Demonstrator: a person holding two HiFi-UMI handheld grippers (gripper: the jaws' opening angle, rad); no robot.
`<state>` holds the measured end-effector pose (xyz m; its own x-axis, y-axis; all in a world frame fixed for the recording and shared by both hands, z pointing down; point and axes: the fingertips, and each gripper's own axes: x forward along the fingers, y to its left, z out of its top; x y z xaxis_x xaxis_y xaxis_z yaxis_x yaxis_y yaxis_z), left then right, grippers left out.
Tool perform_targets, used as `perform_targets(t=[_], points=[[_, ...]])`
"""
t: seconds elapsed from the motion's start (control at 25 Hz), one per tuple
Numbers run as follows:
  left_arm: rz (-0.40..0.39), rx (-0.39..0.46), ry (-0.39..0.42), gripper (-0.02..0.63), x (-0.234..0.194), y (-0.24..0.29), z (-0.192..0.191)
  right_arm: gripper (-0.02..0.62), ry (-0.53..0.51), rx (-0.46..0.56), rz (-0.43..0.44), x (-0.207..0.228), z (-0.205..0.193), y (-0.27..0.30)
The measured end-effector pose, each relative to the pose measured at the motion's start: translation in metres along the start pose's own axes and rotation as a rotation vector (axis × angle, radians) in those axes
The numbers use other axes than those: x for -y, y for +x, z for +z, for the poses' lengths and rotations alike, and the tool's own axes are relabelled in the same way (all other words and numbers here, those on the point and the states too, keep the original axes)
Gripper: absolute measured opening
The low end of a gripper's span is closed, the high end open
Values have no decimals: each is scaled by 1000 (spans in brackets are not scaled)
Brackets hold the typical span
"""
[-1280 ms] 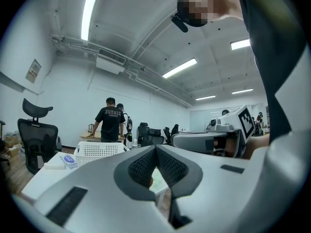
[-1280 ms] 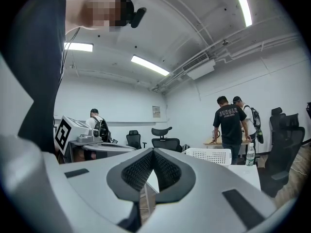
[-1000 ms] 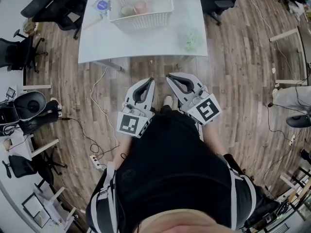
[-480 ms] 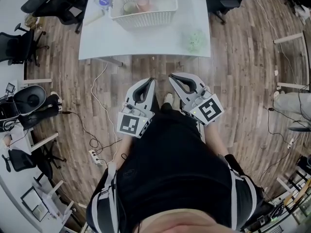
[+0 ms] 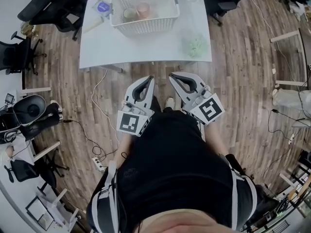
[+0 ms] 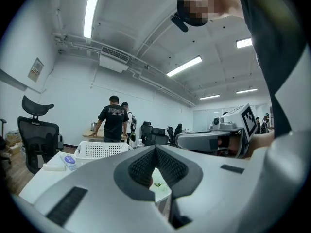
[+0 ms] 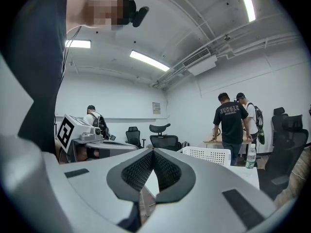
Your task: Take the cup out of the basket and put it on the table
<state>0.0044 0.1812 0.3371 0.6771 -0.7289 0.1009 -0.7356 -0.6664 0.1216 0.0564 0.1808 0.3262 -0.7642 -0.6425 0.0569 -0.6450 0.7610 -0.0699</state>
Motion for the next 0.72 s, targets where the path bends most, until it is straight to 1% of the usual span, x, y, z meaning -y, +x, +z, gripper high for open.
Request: perform_targets(t=[0.16,0.36,0.6,0.72], points=[[-21,-3,21,18,-21,4,3,18,-10,2,-7,2,4,23],[-23,-16,36,18,-54,7,11,18,-21,8,-20,4,11,57],[-53,14,50,18,-88,9,21,18,-39,-7,-30,6,17,96],[-65,17,74,19,-109,10,25,18,-44,1,-56,14,24,116]])
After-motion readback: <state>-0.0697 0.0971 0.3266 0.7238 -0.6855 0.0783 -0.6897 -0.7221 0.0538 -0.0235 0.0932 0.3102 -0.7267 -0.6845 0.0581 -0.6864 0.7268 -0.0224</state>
